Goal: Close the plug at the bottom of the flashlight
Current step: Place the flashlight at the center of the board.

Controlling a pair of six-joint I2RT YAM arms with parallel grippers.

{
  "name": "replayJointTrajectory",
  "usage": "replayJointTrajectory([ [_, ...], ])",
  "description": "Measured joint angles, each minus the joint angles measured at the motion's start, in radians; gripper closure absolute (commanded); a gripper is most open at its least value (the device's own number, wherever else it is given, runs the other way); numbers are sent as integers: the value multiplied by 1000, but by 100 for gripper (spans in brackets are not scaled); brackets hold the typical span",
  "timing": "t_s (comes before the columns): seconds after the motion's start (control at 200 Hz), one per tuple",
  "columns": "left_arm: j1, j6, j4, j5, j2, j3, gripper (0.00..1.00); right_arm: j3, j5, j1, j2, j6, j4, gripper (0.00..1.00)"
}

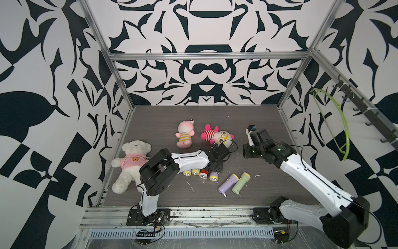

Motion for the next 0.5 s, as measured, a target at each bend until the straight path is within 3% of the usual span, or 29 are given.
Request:
replayJointTrajectory([
  [0.29,-13,3,-3,-1,-2,5,0,0,0,0,0,0,0,100],
  [0.5,-56,12,-98,-98,-52,48,1,0,0,0,0,0,-1,100],
])
